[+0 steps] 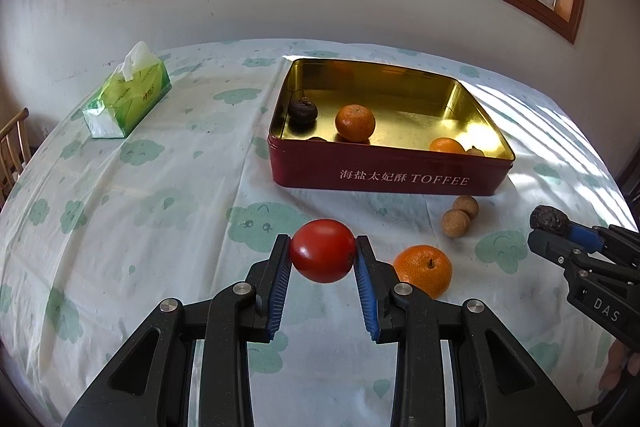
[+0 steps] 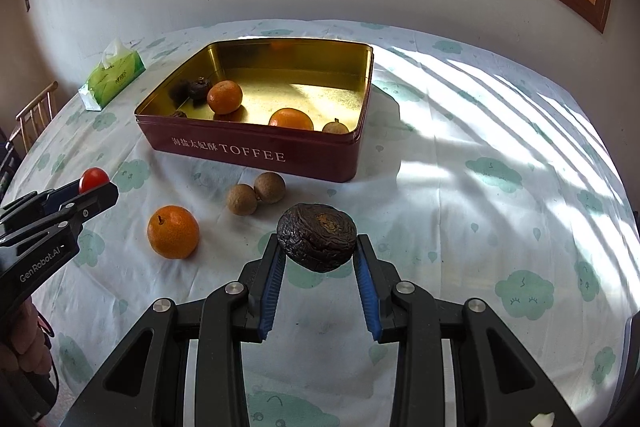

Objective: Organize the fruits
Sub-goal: 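Carry the avocado and tomato over the TOFFEE tin with both tools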

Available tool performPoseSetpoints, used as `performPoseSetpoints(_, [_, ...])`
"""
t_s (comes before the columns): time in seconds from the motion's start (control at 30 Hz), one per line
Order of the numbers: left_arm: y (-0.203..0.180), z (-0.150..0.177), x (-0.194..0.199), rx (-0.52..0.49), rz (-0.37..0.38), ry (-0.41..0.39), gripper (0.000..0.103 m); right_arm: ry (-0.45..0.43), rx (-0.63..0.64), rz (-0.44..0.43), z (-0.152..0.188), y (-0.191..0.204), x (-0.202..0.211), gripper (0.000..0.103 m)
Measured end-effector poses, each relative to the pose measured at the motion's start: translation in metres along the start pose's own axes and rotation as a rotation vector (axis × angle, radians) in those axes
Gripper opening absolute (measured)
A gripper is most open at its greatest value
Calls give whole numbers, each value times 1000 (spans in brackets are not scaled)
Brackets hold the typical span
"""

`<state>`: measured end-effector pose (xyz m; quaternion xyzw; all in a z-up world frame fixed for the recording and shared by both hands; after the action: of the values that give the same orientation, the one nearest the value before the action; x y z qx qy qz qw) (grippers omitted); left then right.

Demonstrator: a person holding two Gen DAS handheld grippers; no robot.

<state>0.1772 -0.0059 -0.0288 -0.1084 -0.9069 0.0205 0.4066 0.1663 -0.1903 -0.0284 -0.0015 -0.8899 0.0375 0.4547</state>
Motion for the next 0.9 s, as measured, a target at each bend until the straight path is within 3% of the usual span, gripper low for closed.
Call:
performPoseSetpoints(0.43, [10,-44,-13,12,-13,-56,33,-69,11,-16,-49,6,-9,32])
performPoseSetpoints(0.9, [0,-85,-49,-33,-21,-61,33,-51,6,-21,-81,9,-40,32])
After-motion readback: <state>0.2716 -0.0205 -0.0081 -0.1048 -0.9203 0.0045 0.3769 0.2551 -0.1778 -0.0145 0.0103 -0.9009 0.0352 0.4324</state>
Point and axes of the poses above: each gripper's, at about its wrist camera, not at the fingertips, and x roughly against the way its jaws point, y to its left, z to its underside, the point moved 3 cm from there along -x, roughly the way its jaws point, and after that the axes turned 5 degrees about z, right-handed, at the moved point
